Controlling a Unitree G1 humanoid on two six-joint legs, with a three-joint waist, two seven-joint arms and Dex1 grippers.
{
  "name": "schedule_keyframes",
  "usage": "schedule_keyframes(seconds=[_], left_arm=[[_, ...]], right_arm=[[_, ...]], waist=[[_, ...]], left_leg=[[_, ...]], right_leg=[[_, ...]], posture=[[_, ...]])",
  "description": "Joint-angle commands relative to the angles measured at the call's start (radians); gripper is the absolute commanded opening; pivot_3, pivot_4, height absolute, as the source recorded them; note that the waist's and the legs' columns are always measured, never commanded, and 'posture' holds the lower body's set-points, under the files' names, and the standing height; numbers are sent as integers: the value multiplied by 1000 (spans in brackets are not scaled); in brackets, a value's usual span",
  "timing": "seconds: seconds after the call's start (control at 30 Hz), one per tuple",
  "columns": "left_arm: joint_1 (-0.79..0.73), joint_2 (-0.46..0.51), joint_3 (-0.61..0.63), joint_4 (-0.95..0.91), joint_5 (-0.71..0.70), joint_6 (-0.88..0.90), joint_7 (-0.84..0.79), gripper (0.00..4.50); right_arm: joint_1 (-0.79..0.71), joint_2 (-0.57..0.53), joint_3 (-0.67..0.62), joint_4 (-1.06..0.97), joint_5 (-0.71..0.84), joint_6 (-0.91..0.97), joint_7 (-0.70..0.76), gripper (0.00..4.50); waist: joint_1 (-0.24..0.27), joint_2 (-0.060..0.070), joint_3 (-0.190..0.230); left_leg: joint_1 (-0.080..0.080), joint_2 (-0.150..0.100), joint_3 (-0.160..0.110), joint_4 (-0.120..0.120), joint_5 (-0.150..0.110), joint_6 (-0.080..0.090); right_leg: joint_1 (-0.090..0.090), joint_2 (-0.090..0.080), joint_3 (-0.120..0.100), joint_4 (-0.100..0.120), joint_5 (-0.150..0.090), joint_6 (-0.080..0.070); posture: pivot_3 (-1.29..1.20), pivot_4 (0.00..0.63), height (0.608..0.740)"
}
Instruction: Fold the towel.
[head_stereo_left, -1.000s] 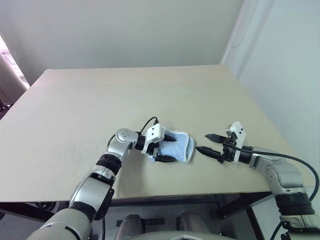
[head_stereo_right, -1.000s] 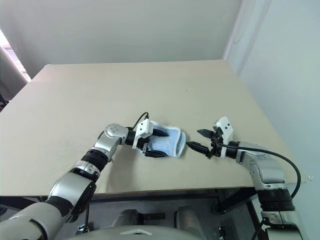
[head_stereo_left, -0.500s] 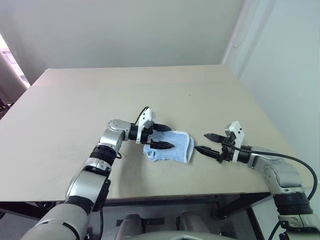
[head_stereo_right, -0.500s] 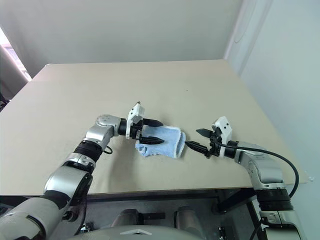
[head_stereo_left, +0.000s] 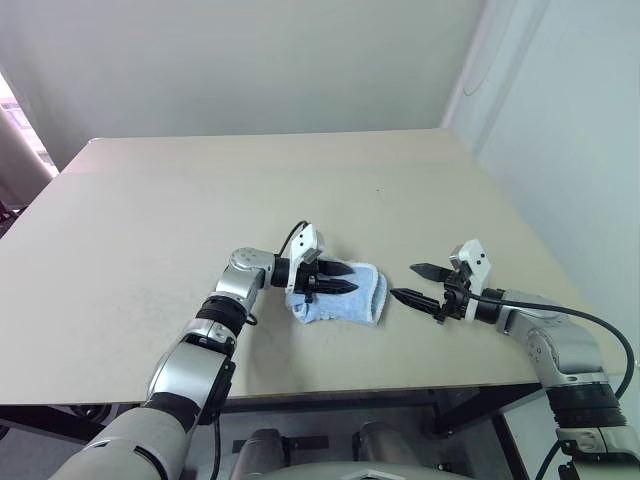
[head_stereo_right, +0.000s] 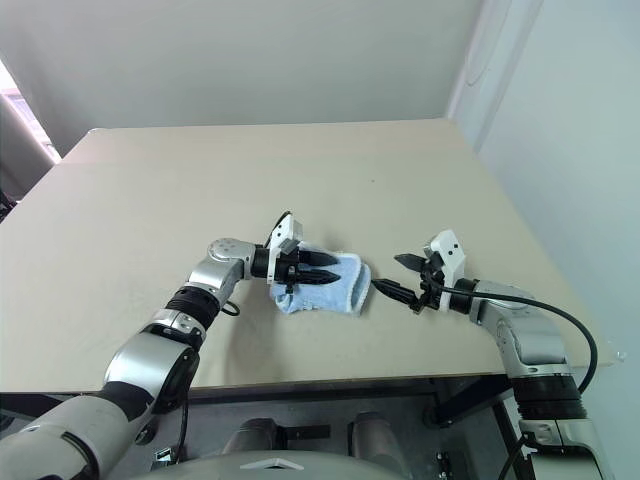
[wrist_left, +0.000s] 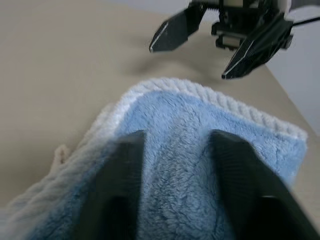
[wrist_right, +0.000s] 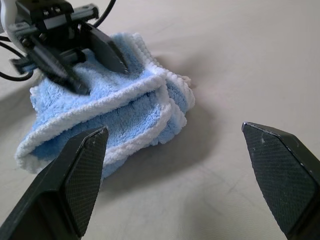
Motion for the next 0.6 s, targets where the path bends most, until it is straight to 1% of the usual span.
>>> schedule_keyframes(seconds=[0.03,0.13,0.33,0.47,0.6], left_arm=[[-5,13,-14,-24,37,-54,16,622],[38,12,-57,-24,72,-102,-16,622],[77,-32,-88,28,122,-150,29,622],[65,-55,-53,29,94,-124,34,622],[37,-42,-8,7,54,-86,22,622]], right_arm=[[-18,-4,-17,-19,11,-11,4,4500],[-26,-6,-7,-17,18,18,11,4500],[-42,4,12,-18,19,76,4,4500],[-42,9,14,-31,25,110,-2,4500],[-36,19,-8,-31,52,136,-9,4500]], waist=[[0,0,0],[0,0,0],[6,0,-1],[9,0,-1],[9,0,-1]], left_leg=[[0,0,0,0,0,0],[0,0,0,0,0,0],[1,0,0,0,0,0],[2,0,0,1,0,0],[2,0,0,0,0,0]], right_leg=[[0,0,0,0,0,0],[0,0,0,0,0,0],[1,0,0,0,0,0],[3,0,0,0,0,0],[3,0,0,0,0,0]], posture=[[0,0,740],[0,0,740],[0,0,740],[0,0,740],[0,0,740]])
